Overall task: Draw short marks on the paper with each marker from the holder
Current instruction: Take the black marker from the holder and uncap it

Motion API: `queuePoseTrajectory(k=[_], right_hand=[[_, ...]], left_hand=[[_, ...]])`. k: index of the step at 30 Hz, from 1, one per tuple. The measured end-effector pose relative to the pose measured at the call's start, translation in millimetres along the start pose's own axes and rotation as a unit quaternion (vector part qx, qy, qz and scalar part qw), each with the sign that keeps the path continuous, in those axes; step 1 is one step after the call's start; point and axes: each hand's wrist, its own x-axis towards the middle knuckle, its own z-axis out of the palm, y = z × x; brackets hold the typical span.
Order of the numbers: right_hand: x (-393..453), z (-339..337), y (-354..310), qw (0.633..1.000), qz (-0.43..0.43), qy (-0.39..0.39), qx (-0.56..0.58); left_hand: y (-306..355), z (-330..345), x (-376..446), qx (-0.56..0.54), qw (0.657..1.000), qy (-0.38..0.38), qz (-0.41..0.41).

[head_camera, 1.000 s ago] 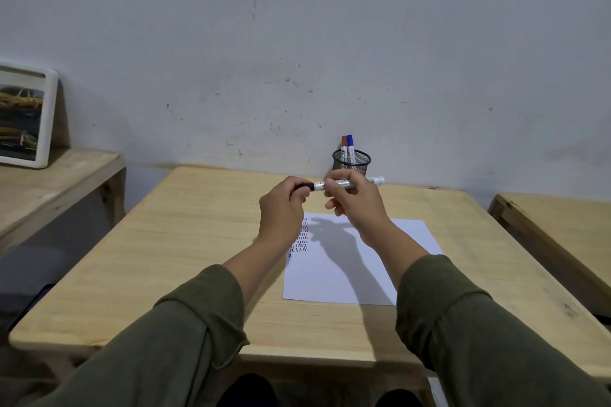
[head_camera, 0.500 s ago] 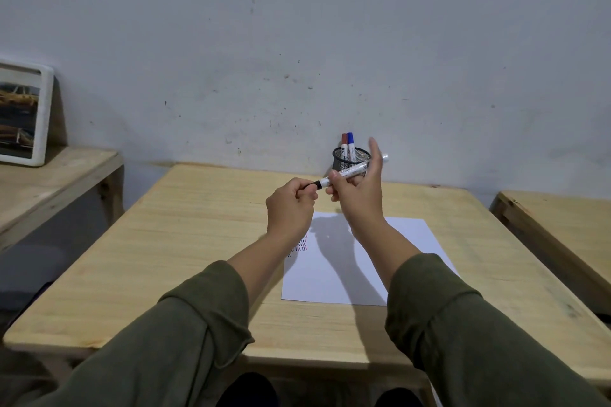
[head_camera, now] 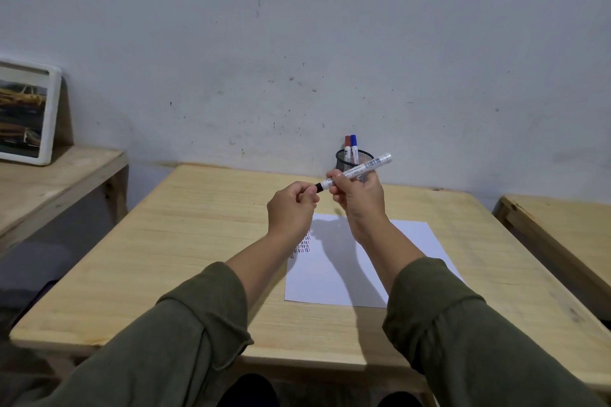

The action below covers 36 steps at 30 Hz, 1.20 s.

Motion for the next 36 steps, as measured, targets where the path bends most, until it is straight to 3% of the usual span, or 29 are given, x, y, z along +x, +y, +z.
queuePoseTrajectory(k=[11,19,25,28,32,36], right_hand=[[-3.4,-8.6,-0.4,0.99,-0.033,-0.123,-0.063],[-7.5,-12.2,3.7,0.986,-0.019,-0.156,-0.049],[-10.2,-11.2,3.9,0.984,-0.008,-0.174,-0.036],[-9.9,-8.9,4.4,0.988,0.001,-0.156,0.0],[-7.0,-5.2,4.7,0.99,0.026,-0.123,0.068],[-6.9,-4.2,8.0,0.988,0.031,-0.116,0.097]], left_hand=[[-1.5,-13.8,11.5,-0.036,0.991,-0.116,-0.052],[-2.6,-23.6,11.9,-0.097,0.968,-0.192,-0.126],[-0.7,-28.4,12.6,-0.116,0.955,-0.21,-0.177],[-1.3,-26.9,9.2,-0.086,0.971,-0.183,-0.127],[-3.9,-22.9,2.5,0.032,0.993,-0.096,0.065],[-0.6,-20.2,4.5,0.073,0.991,-0.032,0.106]])
